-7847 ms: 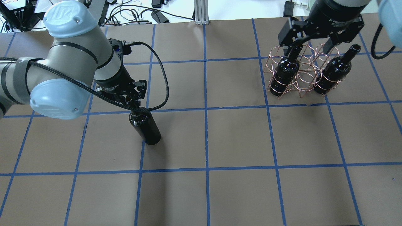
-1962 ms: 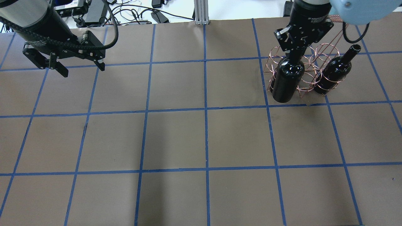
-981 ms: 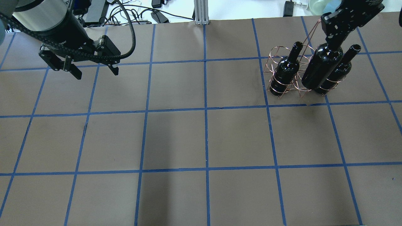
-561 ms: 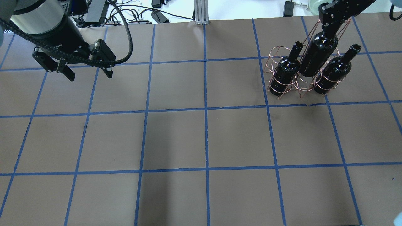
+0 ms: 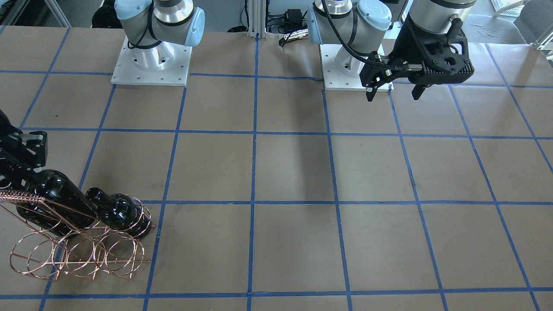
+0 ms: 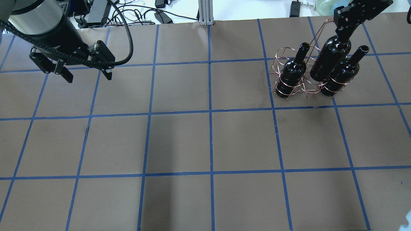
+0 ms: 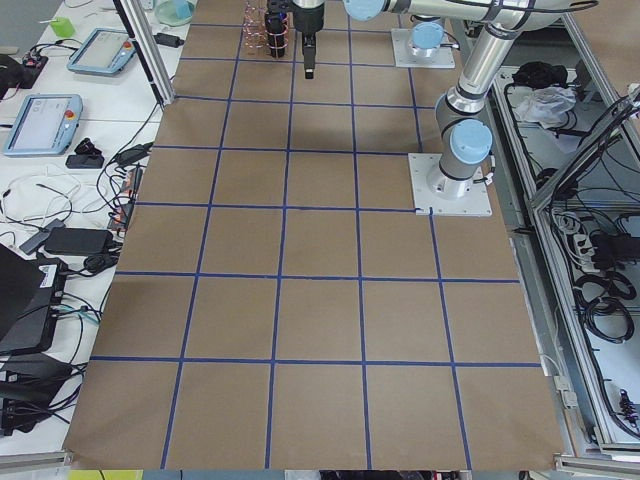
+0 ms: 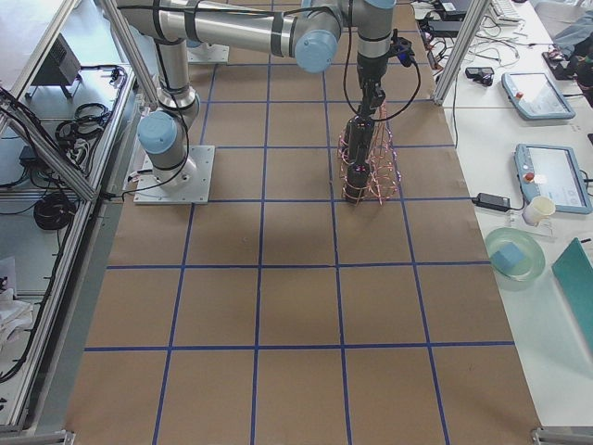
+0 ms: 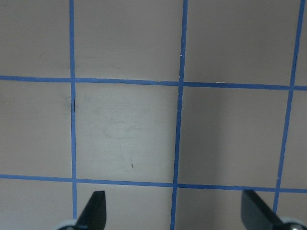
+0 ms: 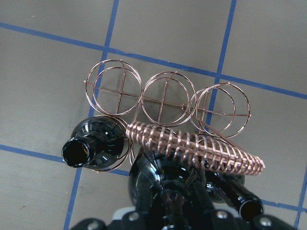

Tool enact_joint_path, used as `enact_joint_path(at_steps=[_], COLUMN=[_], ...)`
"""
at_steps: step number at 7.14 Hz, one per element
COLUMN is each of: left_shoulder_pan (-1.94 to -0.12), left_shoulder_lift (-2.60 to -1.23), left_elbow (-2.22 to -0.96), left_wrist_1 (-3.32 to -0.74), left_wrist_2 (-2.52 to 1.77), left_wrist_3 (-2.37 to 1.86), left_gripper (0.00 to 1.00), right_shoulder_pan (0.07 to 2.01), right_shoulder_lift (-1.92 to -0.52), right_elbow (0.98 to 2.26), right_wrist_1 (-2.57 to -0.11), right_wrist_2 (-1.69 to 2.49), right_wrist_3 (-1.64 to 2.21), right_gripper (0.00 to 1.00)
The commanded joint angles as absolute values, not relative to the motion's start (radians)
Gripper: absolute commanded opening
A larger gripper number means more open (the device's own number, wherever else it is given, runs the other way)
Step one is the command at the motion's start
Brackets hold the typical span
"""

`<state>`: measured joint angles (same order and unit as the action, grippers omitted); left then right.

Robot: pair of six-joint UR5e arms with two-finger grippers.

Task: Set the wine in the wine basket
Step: 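Push the bottle down into the rack slot beside the other bottles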

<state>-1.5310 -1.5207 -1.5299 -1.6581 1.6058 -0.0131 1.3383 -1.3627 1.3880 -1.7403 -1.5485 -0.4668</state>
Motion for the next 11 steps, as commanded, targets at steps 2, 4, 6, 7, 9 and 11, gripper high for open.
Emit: enact_joint_path(at_steps=[2,4,6,7,9,11], left_shoulder_pan=[-1.531,-1.531,-1.531,-1.531,-1.531,-1.531], left_shoulder_lift=[-1.52,-1.52,-1.52,-1.52,-1.52,-1.519], left_elbow=[-1.537,-1.539,-1.539,-1.539,-1.545,-1.545], left_wrist_1=[-1.66,-1.66,-1.66,-1.66,-1.658,-1.658], left_wrist_2=[1.608,1.608,1.608,1.606,1.606,1.608], left_wrist_3=[-0.012,-0.014,-0.014,-0.014,-0.014,-0.012], left_gripper=[1.0,1.0,1.0,1.0,1.0,1.0], right_shoulder_pan=[1.338,1.341,1.344,1.344,1.344,1.344], right_shoulder_lift=[-1.321,-1.252,-1.238,-1.235,-1.236,-1.238], right_elbow=[1.4,1.407,1.408,1.408,1.408,1.408], right_wrist_1=[-1.768,-1.808,-1.813,-1.813,-1.815,-1.818], right_wrist_2=[-1.542,-1.548,-1.551,-1.551,-1.543,-1.543], right_wrist_3=[-0.469,-0.466,-0.465,-0.465,-0.453,-0.453], right_gripper=[0.31,0.32,0.35,0.36,0.75,1.0])
